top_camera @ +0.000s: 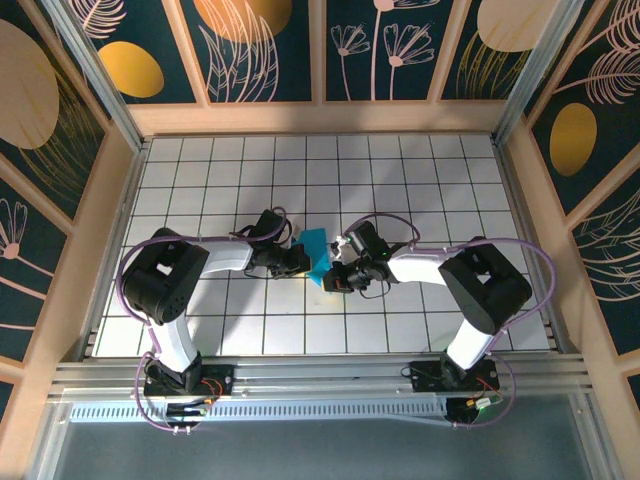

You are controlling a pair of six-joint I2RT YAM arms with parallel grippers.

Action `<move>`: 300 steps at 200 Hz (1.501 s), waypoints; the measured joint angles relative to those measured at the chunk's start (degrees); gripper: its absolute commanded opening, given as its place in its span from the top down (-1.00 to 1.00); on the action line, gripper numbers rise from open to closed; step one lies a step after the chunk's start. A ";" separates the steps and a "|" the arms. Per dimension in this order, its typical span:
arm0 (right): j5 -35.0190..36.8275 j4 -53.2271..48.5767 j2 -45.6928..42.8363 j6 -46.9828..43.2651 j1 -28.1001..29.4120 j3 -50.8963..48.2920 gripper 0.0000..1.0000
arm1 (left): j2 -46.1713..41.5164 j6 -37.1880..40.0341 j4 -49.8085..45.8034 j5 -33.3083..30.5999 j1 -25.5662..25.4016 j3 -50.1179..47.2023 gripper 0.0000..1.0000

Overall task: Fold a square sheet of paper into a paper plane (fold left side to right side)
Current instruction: Third fold the triangle at the center of the table.

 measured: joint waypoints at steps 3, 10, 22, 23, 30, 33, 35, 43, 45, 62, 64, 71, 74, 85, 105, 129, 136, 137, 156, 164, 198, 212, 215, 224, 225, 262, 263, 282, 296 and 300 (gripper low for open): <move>0.00 0.00 0.04 0.02 0.00 0.00 1.00 | 0.00 0.00 -0.07 0.00 0.00 0.02 1.00; 0.00 0.02 0.09 0.04 -0.04 0.00 1.00 | 0.00 0.00 -0.15 -0.02 0.00 0.09 1.00; 0.00 0.00 0.20 0.17 -0.09 0.00 1.00 | 0.00 0.00 -0.17 -0.02 0.00 0.09 1.00; 0.00 0.02 0.20 0.20 -0.11 0.00 1.00 | 0.00 0.00 -0.17 -0.02 0.00 0.09 1.00; 0.02 0.02 0.28 0.20 -0.11 0.00 1.00 | 0.00 0.00 -0.17 -0.02 0.00 0.09 1.00; 0.00 0.02 0.31 0.20 -0.13 -0.02 1.00 | 0.00 0.00 -0.17 -0.02 0.00 0.09 1.00; 0.02 0.02 0.33 0.22 -0.15 -0.02 1.00 | 0.00 0.00 -0.17 -0.02 0.00 0.09 1.00; 0.02 0.02 0.44 0.22 -0.17 -0.02 1.00 | 0.00 0.00 -0.17 -0.02 0.00 0.09 1.00; 0.02 0.02 0.48 0.22 -0.20 -0.02 1.00 | 0.00 0.00 -0.17 -0.02 0.00 0.09 1.00; 0.33 0.02 0.50 0.39 -0.24 -0.13 1.00 | 0.00 0.00 -0.17 -0.02 0.00 0.09 1.00; 0.39 0.02 0.52 0.39 -0.26 -0.13 1.00 | 0.00 0.00 -0.17 -0.02 0.00 0.09 1.00; 0.48 0.04 0.52 0.44 -0.26 -0.13 1.00 | 0.00 0.00 -0.17 -0.02 0.00 0.09 1.00; 0.50 0.04 0.52 0.44 -0.31 -0.13 1.00 | 0.00 0.00 -0.17 -0.02 0.00 0.09 1.00; 0.68 0.04 0.52 0.46 -0.35 -0.13 1.00 | 0.00 0.00 -0.17 -0.02 0.00 0.09 1.00; 0.87 0.26 0.52 0.63 -0.42 -0.42 1.00 | 0.00 0.00 -0.17 -0.02 0.00 0.09 1.00; 0.90 0.61 0.52 1.09 -0.48 -0.87 1.00 | 0.00 0.02 -0.17 -0.02 0.00 0.09 1.00; 0.92 0.70 0.52 1.14 -0.48 -0.96 1.00 | 0.00 0.00 -0.17 -0.02 0.00 0.09 1.00; 0.92 0.70 0.52 1.14 -0.48 -0.98 1.00 | 0.00 0.00 -0.17 -0.02 0.00 0.09 1.00; 0.92 0.92 0.52 1.46 -0.52 -1.09 1.00 | 0.00 0.00 -0.17 -0.02 0.00 0.09 1.00; 0.92 0.94 0.57 1.51 -0.52 -1.14 1.00 | 0.00 0.00 -0.17 -0.02 0.00 0.09 1.00; 1.09 0.94 0.74 1.51 -0.52 -1.22 1.00 | 0.00 0.02 -0.17 -0.02 0.00 0.09 1.00; 1.11 0.94 0.74 1.53 -0.52 -1.22 1.00 | 0.00 0.00 -0.17 -0.02 0.00 0.09 1.00; 1.14 0.94 0.74 1.53 -0.52 -1.22 1.00 | 0.00 0.00 -0.20 -0.02 0.00 0.09 1.00; 1.29 0.94 0.74 1.53 -0.52 -1.25 1.00 | 0.00 0.00 -0.17 -0.02 0.00 0.09 1.00; 1.29 0.94 0.74 1.53 -0.52 -1.25 1.00 | 0.00 0.00 -0.17 -0.02 0.00 0.09 1.00; 1.51 0.92 0.74 1.53 -0.55 -1.25 1.00 | 0.00 0.00 -0.17 -0.02 0.00 0.09 1.00; 1.51 0.92 0.74 1.53 -0.55 -1.25 1.00 | 0.00 0.00 -0.20 -0.02 0.00 0.09 1.00; 1.51 0.92 0.74 1.53 -0.55 -1.25 1.00 | 0.00 0.00 -0.17 -0.02 0.00 0.09 1.00; 1.53 0.92 0.76 1.53 -0.55 -1.25 1.00 | 0.00 0.00 -0.20 -0.02 0.00 0.09 1.00; 1.53 0.92 0.79 1.53 -0.55 -1.25 1.00 | 0.00 0.00 -0.20 -0.02 0.00 0.09 1.00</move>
